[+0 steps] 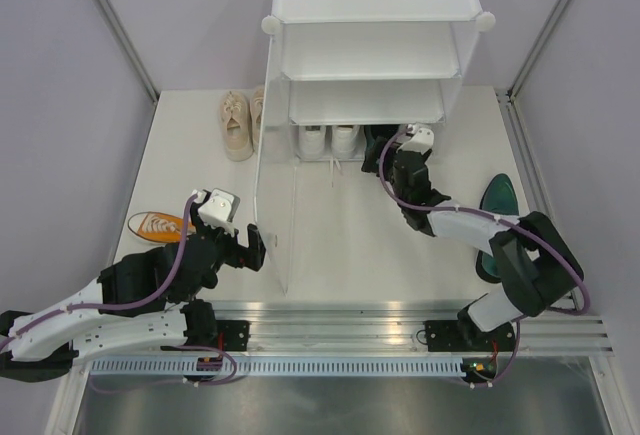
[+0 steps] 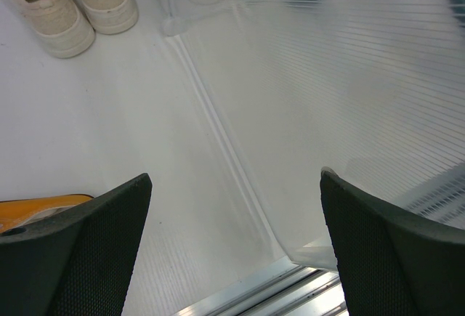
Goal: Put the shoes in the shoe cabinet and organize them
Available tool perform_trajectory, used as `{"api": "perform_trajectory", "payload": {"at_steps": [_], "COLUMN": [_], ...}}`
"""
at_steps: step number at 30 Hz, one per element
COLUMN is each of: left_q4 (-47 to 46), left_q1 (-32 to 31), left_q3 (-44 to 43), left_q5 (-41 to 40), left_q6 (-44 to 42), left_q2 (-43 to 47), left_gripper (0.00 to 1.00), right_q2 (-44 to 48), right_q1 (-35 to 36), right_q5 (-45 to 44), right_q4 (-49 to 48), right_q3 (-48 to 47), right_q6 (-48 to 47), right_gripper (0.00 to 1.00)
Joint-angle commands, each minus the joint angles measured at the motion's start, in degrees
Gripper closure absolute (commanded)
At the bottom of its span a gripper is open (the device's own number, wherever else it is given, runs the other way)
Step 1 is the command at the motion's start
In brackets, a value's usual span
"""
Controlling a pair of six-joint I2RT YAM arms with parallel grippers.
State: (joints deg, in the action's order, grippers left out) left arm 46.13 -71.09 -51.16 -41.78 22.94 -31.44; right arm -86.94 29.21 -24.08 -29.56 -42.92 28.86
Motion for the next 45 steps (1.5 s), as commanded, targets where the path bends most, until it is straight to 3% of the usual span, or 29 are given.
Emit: {"api": "perform_trajectory", "payload": {"at_steps": [1,5,17,21,26,33,36,41,45], "left_q4": [-2.18,-2.27,-2.45,-2.36,-2.45,-2.45,-2.36,-2.36,-2.36], "left_q1": [0.25,0.25,0.25,0.25,0.25,0.25,0.25,0.25,0.25], "left_q3": [0.09,0.18,0.36,0.36,0.44,0.44,0.44,0.44,0.44], "left_q5": [0.65,0.56,0.21,-0.06,-0.32,-0.58,-0.67,-0.76,-0.76], "left_q6": [-1.93,-2.02,-2.2,-2.2,-2.2,-2.28,-2.28,-2.28,-2.29], "left_q2": [0.33,0.33,0.33,0.33,0.24,0.24,0.07,0.07,0.07], "left_gripper": [0.0,0.0,0.0,0.0,0.0,0.0,0.0,0.0,0.0], "right_q2": [-3.05,-9.29,-21.07,-22.75,-24.42,-24.77,-24.86,-25.3,-26.18], "right_q1": [3.3,4.36,2.78,0.85,0.23,-0.73,-0.91,-1.44,-2.05], "right_q5": [-4.63,-12.55,-12.84,-9.5,-8.88,-8.53,-8.79,-8.62,-8.71], "right_q4": [-3.49,-2.09,-0.32,-0.59,-0.93,-2.52,-3.39,-3.92,-3.75], "right_q3": [-1.02,-4.1,-15.62,-17.2,-18.52,-19.31,-20.01,-21.94,-23.7], "right_q6": [-7.15,-8.12,-9.62,-7.95,-9.43,-11.28,-11.99,-13.48,-14.18], "right_gripper": [0.02,0.02,0.05,0.21,0.27,0.61,0.71,0.83,0.85]}}
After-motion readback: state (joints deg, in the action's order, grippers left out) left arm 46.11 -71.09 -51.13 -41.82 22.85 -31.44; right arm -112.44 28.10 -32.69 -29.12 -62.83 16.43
